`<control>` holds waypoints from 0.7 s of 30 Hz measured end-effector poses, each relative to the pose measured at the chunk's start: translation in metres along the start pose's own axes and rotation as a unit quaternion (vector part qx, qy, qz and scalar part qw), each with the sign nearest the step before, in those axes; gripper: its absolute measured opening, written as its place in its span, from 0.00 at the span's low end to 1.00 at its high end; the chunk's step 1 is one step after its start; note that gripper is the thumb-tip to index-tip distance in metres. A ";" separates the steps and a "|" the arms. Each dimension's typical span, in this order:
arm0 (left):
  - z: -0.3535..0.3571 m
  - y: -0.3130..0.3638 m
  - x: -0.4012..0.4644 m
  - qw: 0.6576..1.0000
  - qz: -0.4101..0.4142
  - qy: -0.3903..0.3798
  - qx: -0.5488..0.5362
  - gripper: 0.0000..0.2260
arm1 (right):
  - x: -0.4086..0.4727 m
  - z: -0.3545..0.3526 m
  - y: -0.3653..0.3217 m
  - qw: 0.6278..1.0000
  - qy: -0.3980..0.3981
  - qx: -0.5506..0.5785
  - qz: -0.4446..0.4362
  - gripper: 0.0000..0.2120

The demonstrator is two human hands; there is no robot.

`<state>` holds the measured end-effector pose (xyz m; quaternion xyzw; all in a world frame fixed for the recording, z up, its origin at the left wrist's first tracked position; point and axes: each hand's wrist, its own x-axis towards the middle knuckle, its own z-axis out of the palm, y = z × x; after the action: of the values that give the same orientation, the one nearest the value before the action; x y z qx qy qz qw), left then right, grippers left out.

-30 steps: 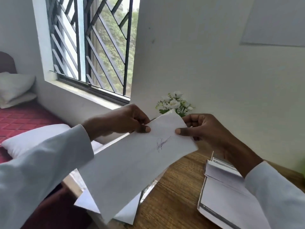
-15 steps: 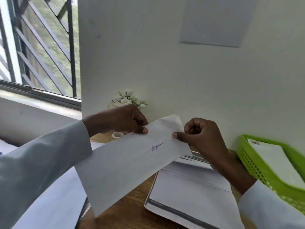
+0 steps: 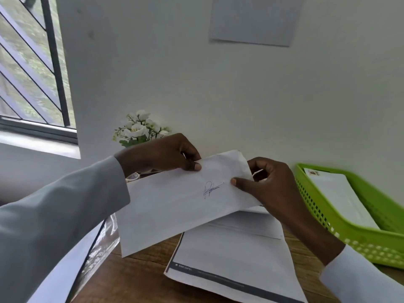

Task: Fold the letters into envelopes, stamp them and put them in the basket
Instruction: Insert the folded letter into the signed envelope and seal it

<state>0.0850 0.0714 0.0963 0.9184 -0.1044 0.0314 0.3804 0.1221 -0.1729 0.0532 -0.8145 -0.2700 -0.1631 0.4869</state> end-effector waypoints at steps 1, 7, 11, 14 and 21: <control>0.002 0.000 0.002 1.000 0.003 0.000 0.005 0.05 | 0.001 0.001 0.001 1.000 0.014 -0.002 0.002 0.10; 0.010 -0.001 0.008 1.000 0.000 0.004 0.019 0.05 | 0.000 0.000 0.009 0.999 0.013 0.010 0.035 0.11; 0.013 -0.002 0.009 1.000 0.003 0.008 0.016 0.06 | -0.003 0.000 0.014 0.997 -0.016 0.054 0.043 0.06; 0.015 -0.001 0.008 1.000 0.012 0.014 0.007 0.06 | -0.006 0.000 0.013 0.990 -0.042 0.115 0.073 0.07; 0.022 0.010 0.011 0.996 0.090 0.021 0.018 0.07 | -0.007 -0.001 0.010 0.916 -0.174 0.296 0.207 0.14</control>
<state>0.0934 0.0476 0.0893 0.9110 -0.1780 0.0870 0.3618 0.1223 -0.1796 0.0424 -0.6866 -0.2115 0.1734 0.6736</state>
